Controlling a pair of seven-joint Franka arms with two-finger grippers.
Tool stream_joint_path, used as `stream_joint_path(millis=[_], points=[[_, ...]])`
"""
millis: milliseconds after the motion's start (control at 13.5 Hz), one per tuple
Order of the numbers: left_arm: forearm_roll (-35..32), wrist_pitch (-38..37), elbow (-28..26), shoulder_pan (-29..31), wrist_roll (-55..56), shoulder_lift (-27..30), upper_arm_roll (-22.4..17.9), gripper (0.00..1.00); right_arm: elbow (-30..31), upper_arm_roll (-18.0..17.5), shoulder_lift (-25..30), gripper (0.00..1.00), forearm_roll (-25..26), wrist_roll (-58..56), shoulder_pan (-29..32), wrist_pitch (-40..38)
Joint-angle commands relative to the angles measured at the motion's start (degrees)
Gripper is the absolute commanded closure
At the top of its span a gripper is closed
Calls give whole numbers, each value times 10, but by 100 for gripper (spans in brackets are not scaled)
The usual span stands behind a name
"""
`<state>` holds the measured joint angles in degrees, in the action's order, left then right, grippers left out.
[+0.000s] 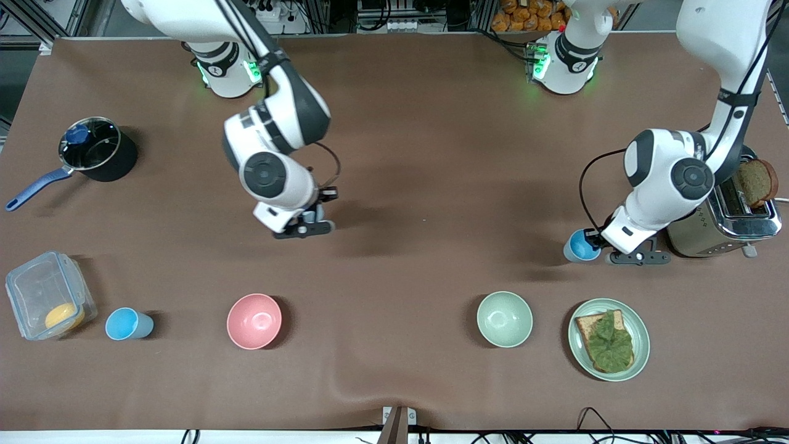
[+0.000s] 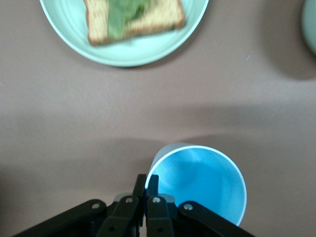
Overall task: Stack blue cups with both arms
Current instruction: 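Carry the cup to mid-table with the right gripper while the left gripper lifts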
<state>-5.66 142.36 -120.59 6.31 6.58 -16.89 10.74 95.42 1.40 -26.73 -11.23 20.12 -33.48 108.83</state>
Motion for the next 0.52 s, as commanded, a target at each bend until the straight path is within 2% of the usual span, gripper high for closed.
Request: stream_joint_path(millis=[0,223,446], points=[[-18,-39,11,1,6,42,10,100,-62,8,-67,100,-27,4,-21,12],[-12,-135,72,2,6,52,24,100,-76,8,-104,100,-27,4,-40,50],[-12,-161,96,1,6,51,33,100,-76,8,-108,100,-27,4,-45,60]])
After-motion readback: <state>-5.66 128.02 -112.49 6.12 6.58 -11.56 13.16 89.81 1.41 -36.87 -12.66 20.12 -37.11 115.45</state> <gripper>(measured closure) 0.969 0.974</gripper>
